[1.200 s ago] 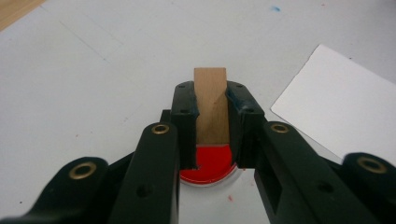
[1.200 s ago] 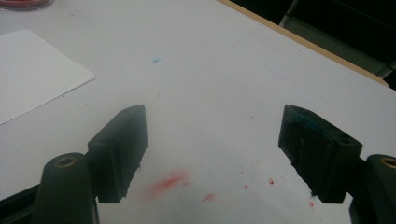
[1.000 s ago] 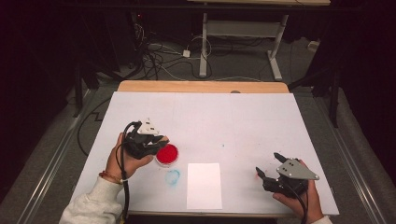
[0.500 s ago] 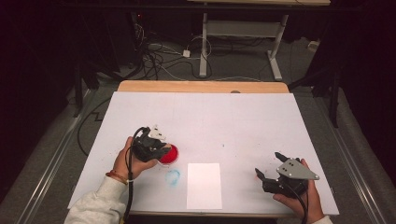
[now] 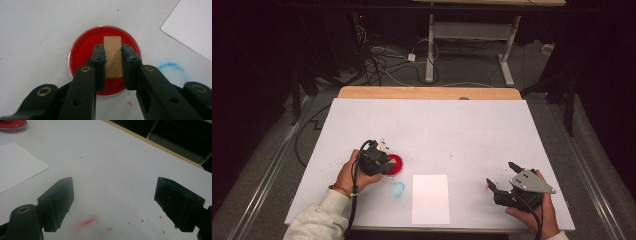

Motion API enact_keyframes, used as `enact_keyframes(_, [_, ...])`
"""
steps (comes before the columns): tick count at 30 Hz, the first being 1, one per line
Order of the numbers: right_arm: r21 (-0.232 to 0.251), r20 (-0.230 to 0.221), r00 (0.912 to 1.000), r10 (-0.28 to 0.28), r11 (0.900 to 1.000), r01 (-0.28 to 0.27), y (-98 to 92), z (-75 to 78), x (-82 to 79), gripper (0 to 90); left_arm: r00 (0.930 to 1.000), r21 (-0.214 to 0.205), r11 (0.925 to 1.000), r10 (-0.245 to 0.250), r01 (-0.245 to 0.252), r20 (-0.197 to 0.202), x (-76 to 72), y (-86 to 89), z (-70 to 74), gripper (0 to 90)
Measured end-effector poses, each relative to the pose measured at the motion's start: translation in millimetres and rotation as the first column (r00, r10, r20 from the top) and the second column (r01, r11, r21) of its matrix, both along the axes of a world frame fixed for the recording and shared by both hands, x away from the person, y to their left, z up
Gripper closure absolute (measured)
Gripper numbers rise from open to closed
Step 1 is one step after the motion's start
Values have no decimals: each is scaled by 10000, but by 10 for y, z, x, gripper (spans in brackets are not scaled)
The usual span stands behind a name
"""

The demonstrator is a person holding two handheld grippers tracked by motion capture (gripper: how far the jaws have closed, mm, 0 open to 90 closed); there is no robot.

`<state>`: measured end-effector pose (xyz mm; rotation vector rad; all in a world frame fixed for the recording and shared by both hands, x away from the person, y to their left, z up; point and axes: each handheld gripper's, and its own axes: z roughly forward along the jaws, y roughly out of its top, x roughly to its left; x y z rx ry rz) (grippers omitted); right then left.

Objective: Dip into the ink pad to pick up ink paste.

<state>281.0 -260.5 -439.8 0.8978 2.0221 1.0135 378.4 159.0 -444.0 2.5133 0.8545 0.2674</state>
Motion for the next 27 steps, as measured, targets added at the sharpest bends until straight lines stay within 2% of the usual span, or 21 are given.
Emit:
enact_keyframes(12, [-101,-58,10000,56,9999,-57,29,-10,46,172,9985,7,9999,124,-123,-535,60,1,2,736])
enact_keyframes(21, [-205,-135,9998,118,9997,-121,64,-25,41,173,9988,164,9998,153,-146,-466,56,-25,5,737])
enact_keyframes(27, [-183,-110,9999,133,9997,-135,55,-21,47,173,9982,301,9995,123,-105,-584,81,-44,20,737])
